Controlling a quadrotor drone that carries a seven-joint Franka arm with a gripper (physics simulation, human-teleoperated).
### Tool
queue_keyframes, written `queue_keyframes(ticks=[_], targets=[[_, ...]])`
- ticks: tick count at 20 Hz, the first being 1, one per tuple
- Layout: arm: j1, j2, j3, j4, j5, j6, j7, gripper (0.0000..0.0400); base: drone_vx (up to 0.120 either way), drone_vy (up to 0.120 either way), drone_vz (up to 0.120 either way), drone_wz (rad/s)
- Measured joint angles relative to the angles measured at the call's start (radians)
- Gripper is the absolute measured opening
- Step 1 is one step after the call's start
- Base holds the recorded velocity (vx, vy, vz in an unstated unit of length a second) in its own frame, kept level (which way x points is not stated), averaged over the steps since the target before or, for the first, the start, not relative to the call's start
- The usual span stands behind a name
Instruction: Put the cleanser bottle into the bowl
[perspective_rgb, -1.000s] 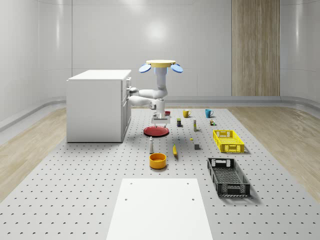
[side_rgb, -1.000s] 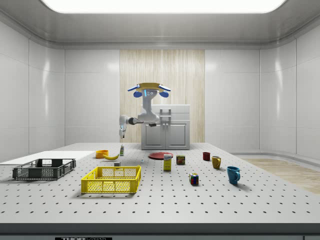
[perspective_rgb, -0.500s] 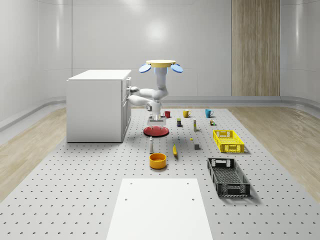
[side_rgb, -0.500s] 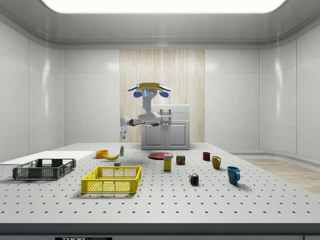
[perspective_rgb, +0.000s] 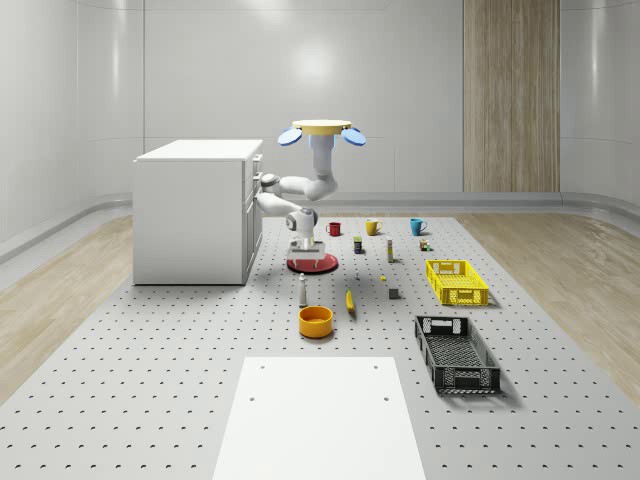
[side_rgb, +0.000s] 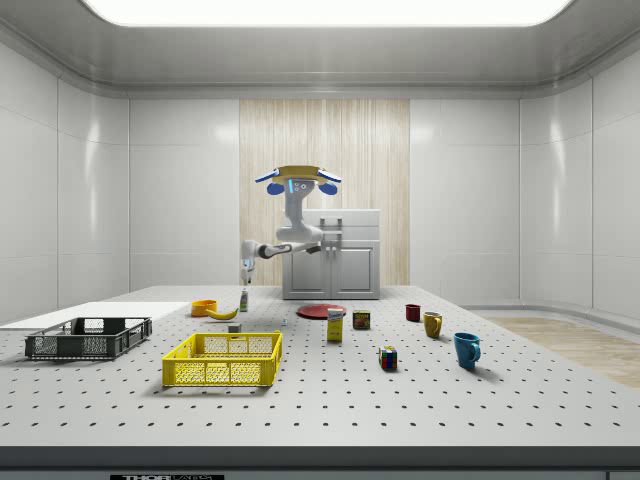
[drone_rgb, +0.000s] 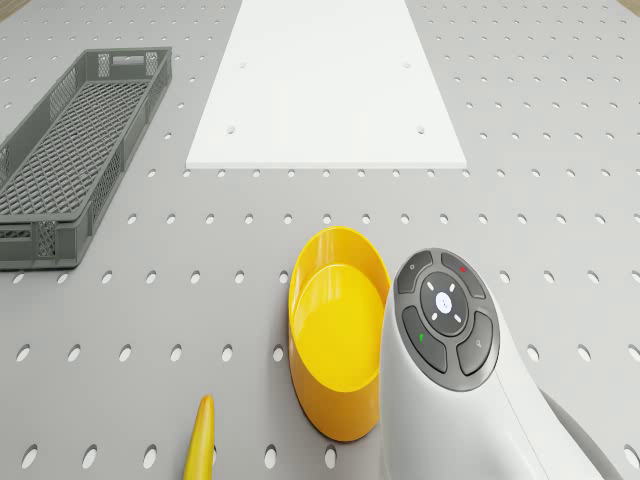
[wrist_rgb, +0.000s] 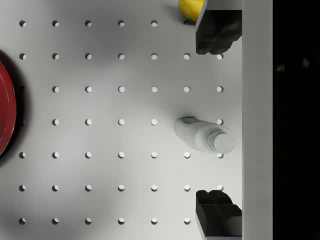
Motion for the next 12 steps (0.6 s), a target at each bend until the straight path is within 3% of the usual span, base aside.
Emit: queue_keyframes(ticks=[12], targets=[[-0.046, 0.015, -0.058, 0.091, -0.048, 0.044, -0.029, 0.0400, 0.000, 0.000, 0.000, 0.000]])
